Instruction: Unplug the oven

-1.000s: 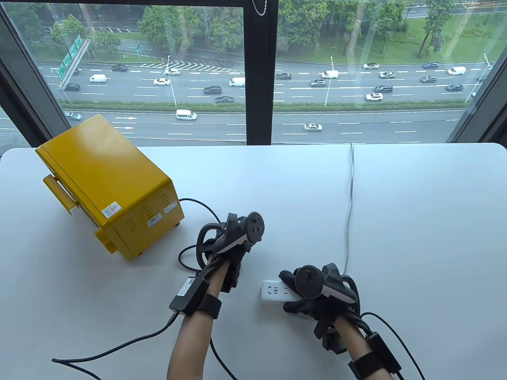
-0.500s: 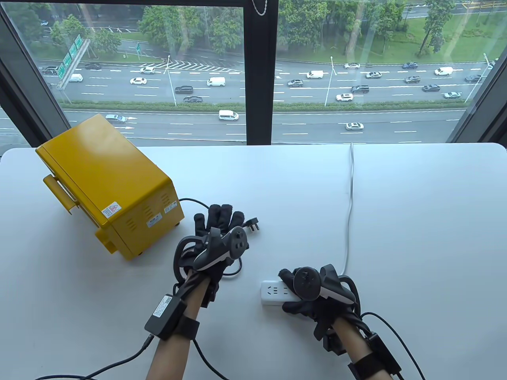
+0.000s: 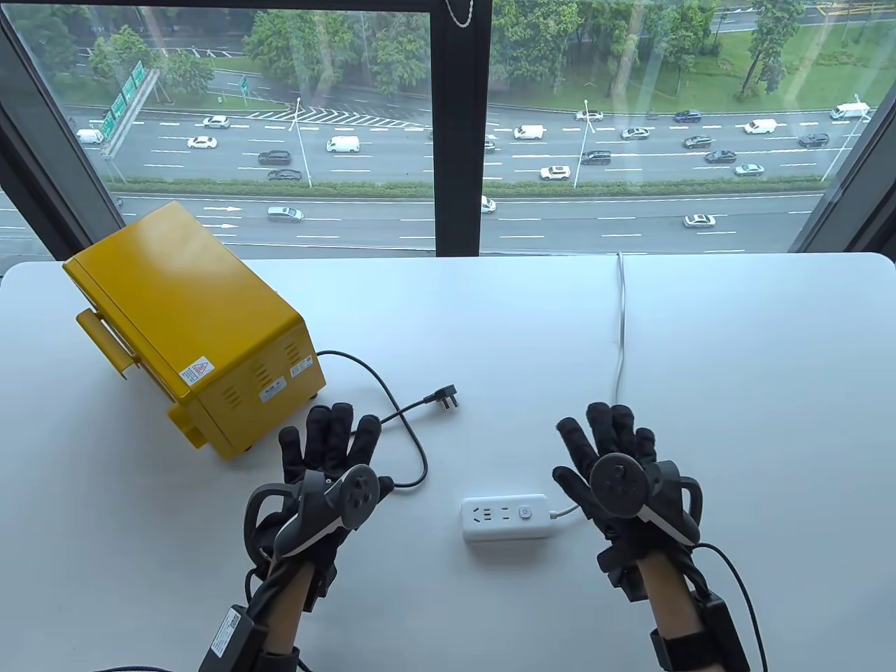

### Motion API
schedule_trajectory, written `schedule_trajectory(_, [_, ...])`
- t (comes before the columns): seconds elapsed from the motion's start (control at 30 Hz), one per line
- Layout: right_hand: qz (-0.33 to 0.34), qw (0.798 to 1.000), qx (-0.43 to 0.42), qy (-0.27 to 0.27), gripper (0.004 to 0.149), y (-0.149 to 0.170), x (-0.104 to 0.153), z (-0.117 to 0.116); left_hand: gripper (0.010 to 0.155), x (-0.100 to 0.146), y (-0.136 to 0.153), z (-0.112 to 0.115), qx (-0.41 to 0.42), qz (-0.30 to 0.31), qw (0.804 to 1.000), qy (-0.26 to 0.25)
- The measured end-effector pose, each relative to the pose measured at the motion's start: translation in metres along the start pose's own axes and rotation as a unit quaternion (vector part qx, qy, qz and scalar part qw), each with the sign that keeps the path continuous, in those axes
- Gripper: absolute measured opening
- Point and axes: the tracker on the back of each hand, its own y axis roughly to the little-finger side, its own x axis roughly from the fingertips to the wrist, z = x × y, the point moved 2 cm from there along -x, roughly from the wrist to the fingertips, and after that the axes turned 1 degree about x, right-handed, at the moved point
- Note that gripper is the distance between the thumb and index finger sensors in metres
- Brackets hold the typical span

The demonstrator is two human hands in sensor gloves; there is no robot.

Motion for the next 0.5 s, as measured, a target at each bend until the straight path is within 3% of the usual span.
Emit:
schedule_trajectory(0.23, [-0.079, 0.996, 0.045, -0.009, 0.075, 0.05, 0.0, -0.018, 0.078, 0.0, 0.007, 0.035, 0.008, -0.005, 0.997, 0.077])
schedule_trajectory(0.5, [-0.1, 0.993, 0.05, -0.031, 0.076, 0.056, 0.004, -0.029, 0.078, 0.001, 0.008, 0.047, -0.001, -0.013, 0.995, 0.103])
